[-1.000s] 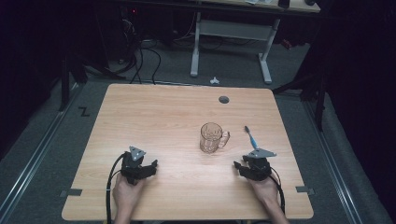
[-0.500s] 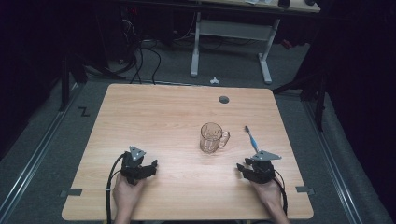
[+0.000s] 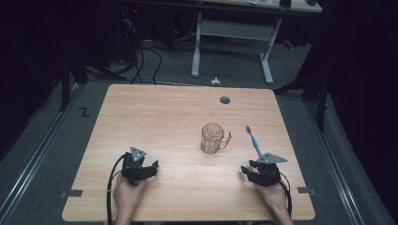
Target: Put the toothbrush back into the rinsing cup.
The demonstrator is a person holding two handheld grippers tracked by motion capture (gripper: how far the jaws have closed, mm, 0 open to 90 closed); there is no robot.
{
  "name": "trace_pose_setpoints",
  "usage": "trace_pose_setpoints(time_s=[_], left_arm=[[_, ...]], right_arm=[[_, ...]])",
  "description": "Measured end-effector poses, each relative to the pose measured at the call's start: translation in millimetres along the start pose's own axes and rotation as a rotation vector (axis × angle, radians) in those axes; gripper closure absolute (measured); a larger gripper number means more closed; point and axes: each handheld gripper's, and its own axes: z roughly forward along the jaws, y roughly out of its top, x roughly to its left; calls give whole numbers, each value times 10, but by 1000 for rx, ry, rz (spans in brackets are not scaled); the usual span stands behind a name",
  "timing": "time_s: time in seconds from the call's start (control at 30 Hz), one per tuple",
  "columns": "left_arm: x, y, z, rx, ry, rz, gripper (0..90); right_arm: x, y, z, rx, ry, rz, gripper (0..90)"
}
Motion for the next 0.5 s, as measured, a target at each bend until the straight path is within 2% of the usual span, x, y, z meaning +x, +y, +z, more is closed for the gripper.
trace_pose_setpoints(time_s=[0.5], left_arm=[[0, 0, 0, 0, 0, 0, 251]], right_arm=[[-84, -18, -100, -25, -16, 19, 549]])
